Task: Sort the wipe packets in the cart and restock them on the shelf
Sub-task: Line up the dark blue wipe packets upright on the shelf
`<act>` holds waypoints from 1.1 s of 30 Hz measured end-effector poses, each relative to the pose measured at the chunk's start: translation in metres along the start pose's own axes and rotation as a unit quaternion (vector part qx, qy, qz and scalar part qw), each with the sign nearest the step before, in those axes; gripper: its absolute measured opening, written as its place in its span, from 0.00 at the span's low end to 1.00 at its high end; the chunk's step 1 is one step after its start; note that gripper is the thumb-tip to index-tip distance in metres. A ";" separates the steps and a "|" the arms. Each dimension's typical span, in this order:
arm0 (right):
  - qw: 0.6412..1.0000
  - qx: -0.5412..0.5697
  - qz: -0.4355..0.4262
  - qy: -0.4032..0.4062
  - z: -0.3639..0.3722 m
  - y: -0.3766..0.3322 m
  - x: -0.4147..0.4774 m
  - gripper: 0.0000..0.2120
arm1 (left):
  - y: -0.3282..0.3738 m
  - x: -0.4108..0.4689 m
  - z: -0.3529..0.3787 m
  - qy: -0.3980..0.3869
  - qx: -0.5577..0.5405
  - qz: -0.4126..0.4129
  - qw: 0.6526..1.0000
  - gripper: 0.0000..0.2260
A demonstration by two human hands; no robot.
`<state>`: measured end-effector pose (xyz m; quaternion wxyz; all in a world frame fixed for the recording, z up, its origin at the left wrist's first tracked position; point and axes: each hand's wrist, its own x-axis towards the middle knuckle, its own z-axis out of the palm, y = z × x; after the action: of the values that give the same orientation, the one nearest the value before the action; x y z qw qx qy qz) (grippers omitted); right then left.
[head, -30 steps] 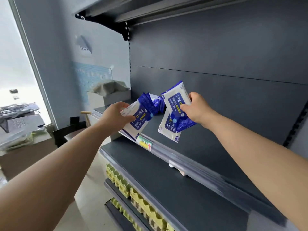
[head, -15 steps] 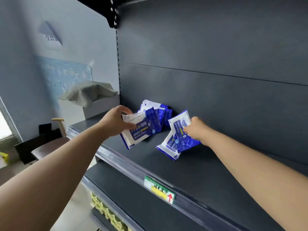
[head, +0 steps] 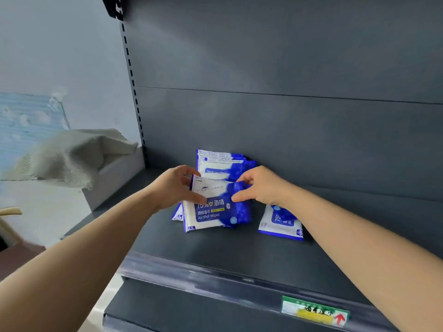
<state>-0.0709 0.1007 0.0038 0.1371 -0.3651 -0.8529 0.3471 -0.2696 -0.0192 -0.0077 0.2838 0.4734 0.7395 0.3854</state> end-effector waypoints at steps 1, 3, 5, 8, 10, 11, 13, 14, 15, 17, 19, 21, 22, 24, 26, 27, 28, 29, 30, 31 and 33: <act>1.000 0.003 0.016 0.000 0.004 0.001 0.002 0.22 | -0.005 0.004 -0.001 -0.001 0.016 -0.004 1.000 0.25; 0.999 0.019 0.047 -0.005 0.011 0.004 0.002 0.19 | -0.014 0.008 -0.002 -0.006 0.065 -0.009 0.998 0.21; 0.997 0.023 0.071 -0.012 0.015 0.003 0.000 0.20 | -0.018 0.008 -0.003 -0.036 0.101 -0.029 0.994 0.19; 0.994 0.037 0.098 -0.019 0.021 0.000 -0.004 0.19 | -0.020 0.012 -0.010 -0.100 0.123 -0.054 0.986 0.21; 0.990 0.074 0.114 -0.026 0.025 -0.004 -0.006 0.20 | -0.021 0.014 -0.013 -0.128 0.101 -0.063 0.985 0.21; 0.988 0.092 0.122 -0.030 0.027 -0.005 -0.007 0.20 | -0.022 0.015 -0.014 -0.133 0.088 -0.067 0.985 0.21; 0.985 0.108 0.129 -0.027 0.030 -0.008 -0.007 0.21 | -0.023 0.014 -0.014 -0.134 0.064 -0.061 0.987 0.19; 0.986 0.107 0.126 -0.020 0.031 -0.008 -0.005 0.22 | -0.024 0.014 -0.014 -0.126 0.055 -0.051 0.989 0.19; 0.987 0.109 0.121 -0.011 0.032 -0.009 -0.004 0.23 | -0.025 0.014 -0.014 -0.112 0.050 -0.037 0.992 0.19; 0.990 0.087 0.110 0.009 0.033 -0.012 -0.001 0.25 | -0.027 0.015 -0.014 -0.072 0.042 -0.004 0.996 0.19; 0.993 0.048 0.107 0.026 0.033 -0.013 0.003 0.28 | -0.029 0.017 -0.013 -0.036 0.033 0.026 0.998 0.19; 0.991 0.064 0.110 0.040 0.033 -0.011 0.007 0.27 | -0.030 0.020 -0.012 -0.016 0.031 0.051 0.998 0.20; 0.990 0.075 0.107 0.052 0.032 -0.010 0.009 0.27 | -0.029 0.022 -0.012 -0.008 0.033 0.061 0.998 0.20; 0.991 0.074 0.087 0.076 0.029 -0.007 0.014 0.23 | -0.028 0.027 -0.011 0.013 0.033 0.078 0.996 0.20; 0.990 0.063 0.065 0.103 0.027 -0.006 0.018 0.21 | -0.026 0.032 -0.008 0.040 0.037 0.085 0.995 0.20; 0.989 0.055 0.059 0.122 0.026 -0.005 0.023 0.22 | -0.025 0.036 -0.005 0.053 0.036 0.084 0.994 0.20; 0.988 0.045 0.053 0.138 0.026 -0.003 0.027 0.24 | -0.025 0.039 -0.003 0.064 0.033 0.082 0.994 0.21; 0.987 0.033 0.047 0.148 0.025 -0.003 0.030 0.26 | -0.023 0.042 -0.001 0.073 0.030 0.081 0.994 0.22; 0.988 0.021 0.038 0.150 0.023 -0.002 0.033 0.26 | -0.022 0.044 0.001 0.082 0.032 0.083 0.993 0.22; 0.989 0.012 0.029 0.146 0.021 -0.001 0.035 0.25 | -0.022 0.047 0.002 0.091 0.038 0.087 0.991 0.23; 0.990 0.012 0.023 0.136 0.011 0.001 0.033 0.24 | -0.022 0.051 0.005 0.100 0.048 0.092 0.990 0.24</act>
<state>-0.0992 0.1194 -0.0055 0.2480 -0.4267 -0.8137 0.3072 -0.2963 0.0235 -0.0312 0.1488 0.5118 0.7348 0.4194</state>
